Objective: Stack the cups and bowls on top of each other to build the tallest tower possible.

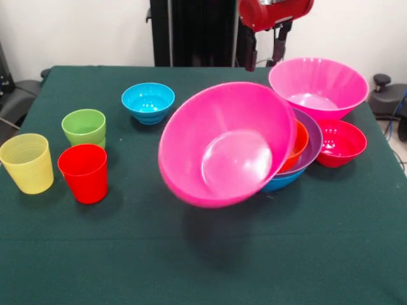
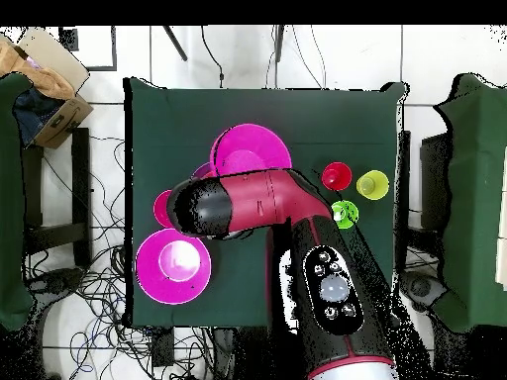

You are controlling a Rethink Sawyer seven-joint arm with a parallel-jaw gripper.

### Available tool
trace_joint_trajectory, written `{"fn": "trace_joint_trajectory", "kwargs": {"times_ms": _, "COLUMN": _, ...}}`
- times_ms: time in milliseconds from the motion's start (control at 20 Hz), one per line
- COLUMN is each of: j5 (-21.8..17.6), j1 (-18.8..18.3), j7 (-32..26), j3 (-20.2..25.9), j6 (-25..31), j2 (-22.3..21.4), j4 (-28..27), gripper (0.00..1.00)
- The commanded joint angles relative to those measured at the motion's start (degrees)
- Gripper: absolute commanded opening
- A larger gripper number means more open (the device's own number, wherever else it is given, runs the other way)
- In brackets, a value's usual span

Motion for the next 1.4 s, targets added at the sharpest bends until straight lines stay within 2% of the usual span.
{"fn": "trace_joint_trajectory", "kwargs": {"times_ms": 50, "j5": 0.76, "j1": 1.2, "j7": 8.36, "j3": -0.09, "j6": -3.26, "j2": 0.32, "j4": 1.74, "gripper": 1.0}}
{"fn": "trace_joint_trajectory", "kwargs": {"times_ms": 400, "j5": 0.68, "j1": 1.05, "j7": 7.88, "j3": -0.07, "j6": -2.92, "j2": 0.35, "j4": 1.72, "gripper": 1.0}}
{"fn": "trace_joint_trajectory", "kwargs": {"times_ms": 600, "j5": 0.11, "j1": -0.26, "j7": 6.39, "j3": -0.16, "j6": -2.75, "j2": 1.06, "j4": 1.87, "gripper": 1.0}}
{"fn": "trace_joint_trajectory", "kwargs": {"times_ms": 700, "j5": -1.28, "j1": -3.1, "j7": 3.34, "j3": -0.37, "j6": -2.32, "j2": 4.57, "j4": 0.26, "gripper": 1.0}}
{"fn": "trace_joint_trajectory", "kwargs": {"times_ms": 800, "j5": -1.4, "j1": -8.9, "j7": -1.86, "j3": 1.81, "j6": -5.81, "j2": 8.76, "j4": -0.04, "gripper": 1.0}}
{"fn": "trace_joint_trajectory", "kwargs": {"times_ms": 850, "j5": -1.39, "j1": -11.28, "j7": -4.45, "j3": 2.91, "j6": -5.82, "j2": 10.41, "j4": -0.66, "gripper": 1.0}}
{"fn": "trace_joint_trajectory", "kwargs": {"times_ms": 1050, "j5": -0.53, "j1": -19.36, "j7": -12.86, "j3": 8.48, "j6": -2.76, "j2": 14.12, "j4": -2.17, "gripper": 1.0}}
{"fn": "trace_joint_trajectory", "kwargs": {"times_ms": 1200, "j5": -1.93, "j1": -23.39, "j7": -16.38, "j3": 12.28, "j6": -2.57, "j2": 16.46, "j4": -2.21, "gripper": 1.0}}
{"fn": "trace_joint_trajectory", "kwargs": {"times_ms": 1400, "j5": -4.7, "j1": -26.42, "j7": -15.92, "j3": 14.99, "j6": -4.03, "j2": 19.33, "j4": -2.42, "gripper": 1.0}}
